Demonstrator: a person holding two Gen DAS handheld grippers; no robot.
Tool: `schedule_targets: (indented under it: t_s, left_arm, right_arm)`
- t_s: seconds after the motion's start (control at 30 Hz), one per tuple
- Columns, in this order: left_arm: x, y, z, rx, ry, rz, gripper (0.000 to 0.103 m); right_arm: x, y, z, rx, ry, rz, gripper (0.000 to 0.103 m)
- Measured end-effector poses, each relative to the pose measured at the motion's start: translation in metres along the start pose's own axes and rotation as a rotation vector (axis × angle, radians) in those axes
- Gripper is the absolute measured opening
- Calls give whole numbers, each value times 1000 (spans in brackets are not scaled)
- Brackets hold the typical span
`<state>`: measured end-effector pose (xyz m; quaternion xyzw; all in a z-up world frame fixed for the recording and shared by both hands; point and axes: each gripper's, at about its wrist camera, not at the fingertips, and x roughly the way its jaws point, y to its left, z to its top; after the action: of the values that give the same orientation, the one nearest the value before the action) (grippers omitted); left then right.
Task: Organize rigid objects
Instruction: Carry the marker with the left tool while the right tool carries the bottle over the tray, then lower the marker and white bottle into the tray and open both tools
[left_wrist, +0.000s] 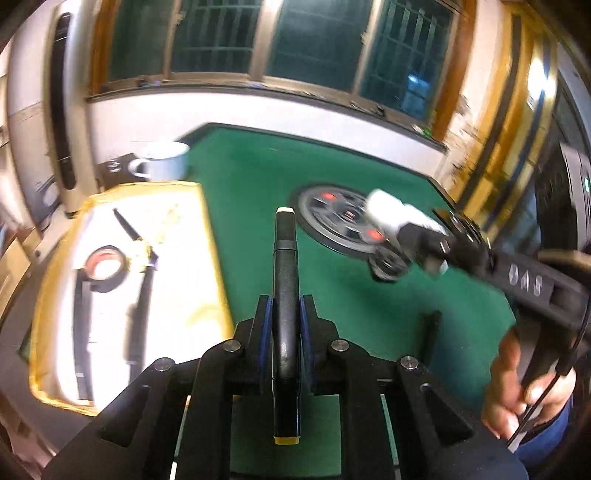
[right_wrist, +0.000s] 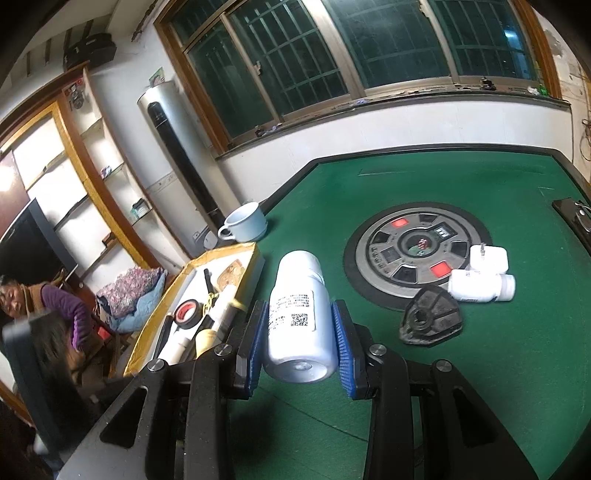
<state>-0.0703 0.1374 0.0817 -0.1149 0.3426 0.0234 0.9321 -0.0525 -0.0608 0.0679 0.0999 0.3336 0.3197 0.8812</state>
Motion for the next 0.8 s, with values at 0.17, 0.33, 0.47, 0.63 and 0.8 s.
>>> schedule_targets:
  t_s: [0.17, 0.33, 0.47, 0.63, 0.8]
  left_arm:
    - [-12, 46, 2, -80, -43, 85, 13]
    - [-7, 80, -4, -153, -46, 146, 13]
    - [-2, 101, -13, -182, -48, 209, 13]
    - [5, 114, -17, -186, -58, 275, 13]
    - [9, 124, -19, -184, -74, 317, 13]
  right_arm:
    - [13, 26, -7, -51, 38, 19, 31]
    - [35, 64, -16, -119, 77, 54, 31]
    - [65, 95, -23, -160, 121, 69, 31]
    - [104, 123, -28, -205, 156, 44, 31]
    - [129, 132, -24, -219, 157, 13, 31]
